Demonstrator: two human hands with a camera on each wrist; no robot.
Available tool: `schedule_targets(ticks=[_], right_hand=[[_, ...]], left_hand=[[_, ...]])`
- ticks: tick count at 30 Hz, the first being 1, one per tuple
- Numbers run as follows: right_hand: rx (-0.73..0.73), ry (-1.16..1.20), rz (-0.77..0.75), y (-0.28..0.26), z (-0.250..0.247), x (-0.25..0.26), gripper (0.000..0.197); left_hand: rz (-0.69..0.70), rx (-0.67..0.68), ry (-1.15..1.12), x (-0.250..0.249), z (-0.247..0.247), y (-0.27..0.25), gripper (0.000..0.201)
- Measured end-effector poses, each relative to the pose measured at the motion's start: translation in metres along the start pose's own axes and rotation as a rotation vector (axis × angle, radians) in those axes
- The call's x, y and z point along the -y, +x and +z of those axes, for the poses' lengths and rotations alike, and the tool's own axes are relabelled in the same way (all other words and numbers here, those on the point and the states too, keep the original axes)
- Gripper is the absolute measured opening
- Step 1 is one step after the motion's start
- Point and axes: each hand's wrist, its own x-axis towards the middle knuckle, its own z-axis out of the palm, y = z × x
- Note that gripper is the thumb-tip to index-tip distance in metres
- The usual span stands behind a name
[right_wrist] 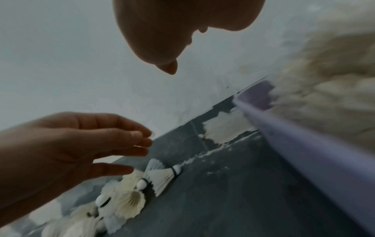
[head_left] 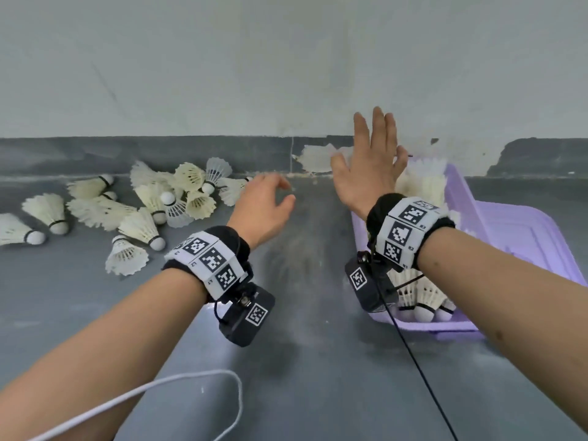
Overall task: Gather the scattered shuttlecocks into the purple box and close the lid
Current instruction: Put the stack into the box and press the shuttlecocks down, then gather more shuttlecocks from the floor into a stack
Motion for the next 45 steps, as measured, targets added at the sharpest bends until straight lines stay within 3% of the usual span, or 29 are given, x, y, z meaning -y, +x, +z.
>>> schedule_targets(ticks=[5, 10, 13, 16, 21, 24, 27, 31, 33, 36, 40, 43, 45], right_hand=[[0.172, -0.027, -0.027, -0.004, 0.044, 0.068, 0.059], [0.435, -0.018, -0.075, -0.025, 0.109, 0.143, 0.056], [0.558, -0.053, -0.149, -0.035, 0.136, 0.180, 0.054], [0.583, -0.039, -0.160, -0.042, 0.149, 0.205, 0.051], [0.657, -0.063, -0.269, -0.062, 0.168, 0.256, 0.050], [0.768, -0.132, -0.382, -0.070, 0.183, 0.288, 0.059], [0.859, -0.260, -0.507, -0.071, 0.190, 0.315, 0.071], [0.922, -0.512, -0.680, -0.066, 0.193, 0.339, 0.076], [0.958, -0.635, -0.704, -0.068, 0.200, 0.345, 0.070], [0.943, -0.687, -0.767, -0.067, 0.210, 0.347, 0.058], [0.803, -0.564, -0.786, -0.057, 0.217, 0.347, 0.032], [0.683, -0.267, -0.673, -0.048, 0.214, 0.358, 0.029], [0.693, 0.006, -0.551, -0.044, 0.205, 0.373, 0.023]], left_hand=[[-0.288, -0.093, 0.034, 0.101, -0.067, -0.021, 0.028], [-0.622, -0.169, -0.063, 0.204, -0.118, -0.051, 0.029], [-0.704, -0.205, -0.141, 0.251, -0.144, -0.060, 0.027], [-0.744, -0.294, -0.178, 0.286, -0.169, -0.065, 0.026], [-0.936, -0.468, -0.007, 0.342, -0.216, -0.093, 0.042], [-0.934, -0.419, 0.133, 0.370, -0.229, -0.121, 0.055], [-0.888, -0.202, 0.319, 0.392, -0.227, -0.144, 0.072], [-0.958, 0.031, 0.209, 0.414, -0.229, -0.161, 0.069], [-0.917, 0.129, 0.151, 0.419, -0.232, -0.167, 0.060], [-0.887, 0.151, 0.134, 0.417, -0.237, -0.178, 0.061], [-0.910, 0.143, 0.131, 0.400, -0.243, -0.181, 0.071], [-0.844, 0.060, 0.031, 0.379, -0.246, -0.175, 0.070], [-0.771, -0.041, -0.112, 0.358, -0.244, -0.167, 0.069]])
